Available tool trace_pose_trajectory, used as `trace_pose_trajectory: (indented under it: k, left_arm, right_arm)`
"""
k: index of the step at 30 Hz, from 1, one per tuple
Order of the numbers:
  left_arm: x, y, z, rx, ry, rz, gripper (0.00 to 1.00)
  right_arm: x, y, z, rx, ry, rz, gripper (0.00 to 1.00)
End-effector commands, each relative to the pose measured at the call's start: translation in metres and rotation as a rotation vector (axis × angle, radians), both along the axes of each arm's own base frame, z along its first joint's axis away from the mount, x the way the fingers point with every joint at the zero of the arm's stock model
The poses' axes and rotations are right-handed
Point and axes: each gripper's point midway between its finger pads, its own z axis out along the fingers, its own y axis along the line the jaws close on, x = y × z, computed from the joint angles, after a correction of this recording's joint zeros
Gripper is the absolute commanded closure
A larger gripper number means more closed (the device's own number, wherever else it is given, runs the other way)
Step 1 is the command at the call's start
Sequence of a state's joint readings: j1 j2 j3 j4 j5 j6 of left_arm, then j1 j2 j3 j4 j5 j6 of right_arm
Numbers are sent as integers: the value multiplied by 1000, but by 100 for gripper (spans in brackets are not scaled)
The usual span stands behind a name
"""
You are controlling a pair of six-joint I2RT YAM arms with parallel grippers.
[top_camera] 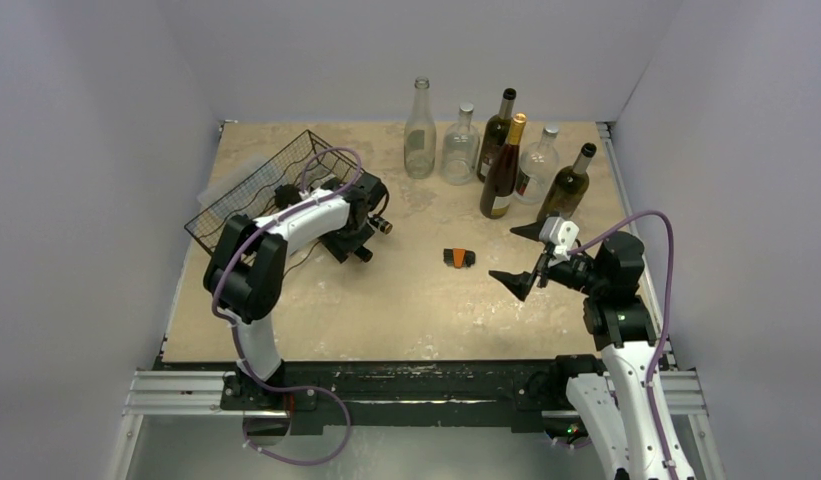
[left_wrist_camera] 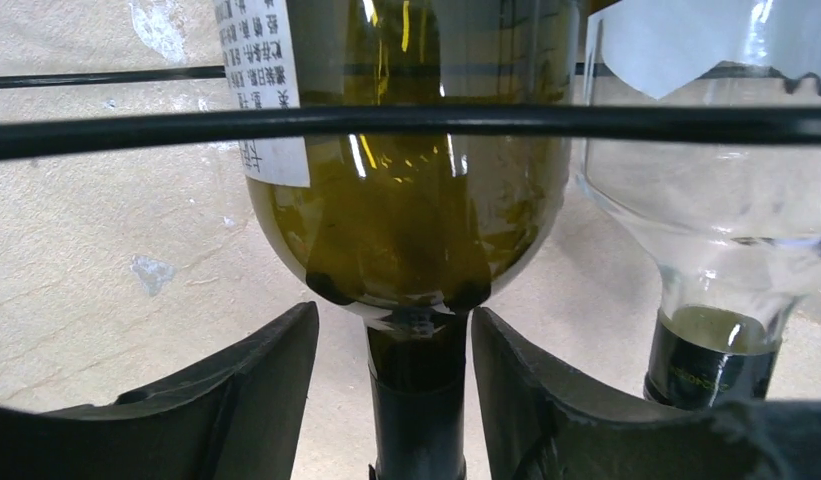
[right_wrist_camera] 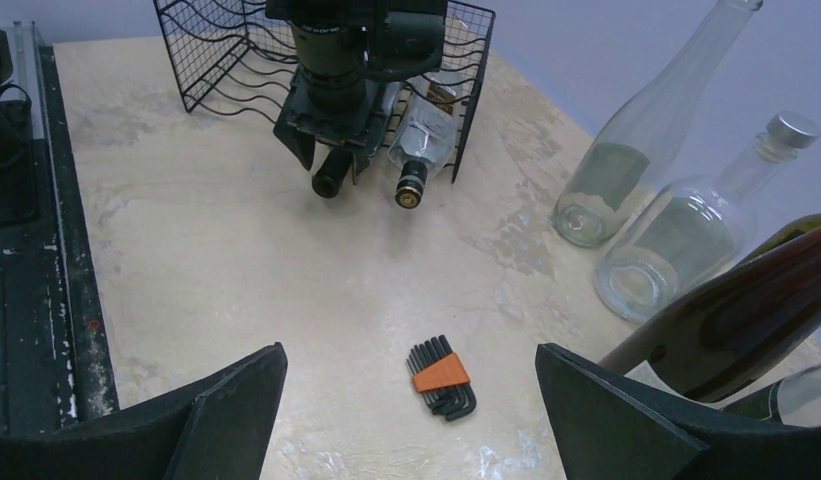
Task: Take the wine bottle off the wine rack
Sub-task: Pick up the wine bottle from the wine rack.
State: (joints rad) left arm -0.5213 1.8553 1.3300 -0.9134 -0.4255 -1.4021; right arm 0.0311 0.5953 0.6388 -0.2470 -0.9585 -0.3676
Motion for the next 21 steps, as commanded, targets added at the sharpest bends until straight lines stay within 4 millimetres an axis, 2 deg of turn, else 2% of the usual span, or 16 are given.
trace_pose_trajectory:
  k: [1, 4, 11, 15, 18, 21]
  left_arm:
    - [7, 1, -3, -14, -28, 35, 45]
    - [7, 3, -3, -9, -30, 39, 52]
    - [0, 7, 7, -14, -40, 46, 88]
    - [-5, 10, 18, -28, -62, 42, 91]
    - [-8, 5, 29, -75, -92, 21, 100]
    - [-16, 3, 36, -118, -105, 26, 100]
  right_arm:
    - [3, -2, 6, -3, -34, -16, 1]
    - [4, -3, 7, -5, -38, -18, 1]
    - [3, -3, 7, -6, -39, -18, 1]
    - [3, -3, 8, -6, -41, -18, 1]
    - [3, -3, 8, -5, -40, -17, 1]
    - [2, -3, 8, -5, -42, -16, 1]
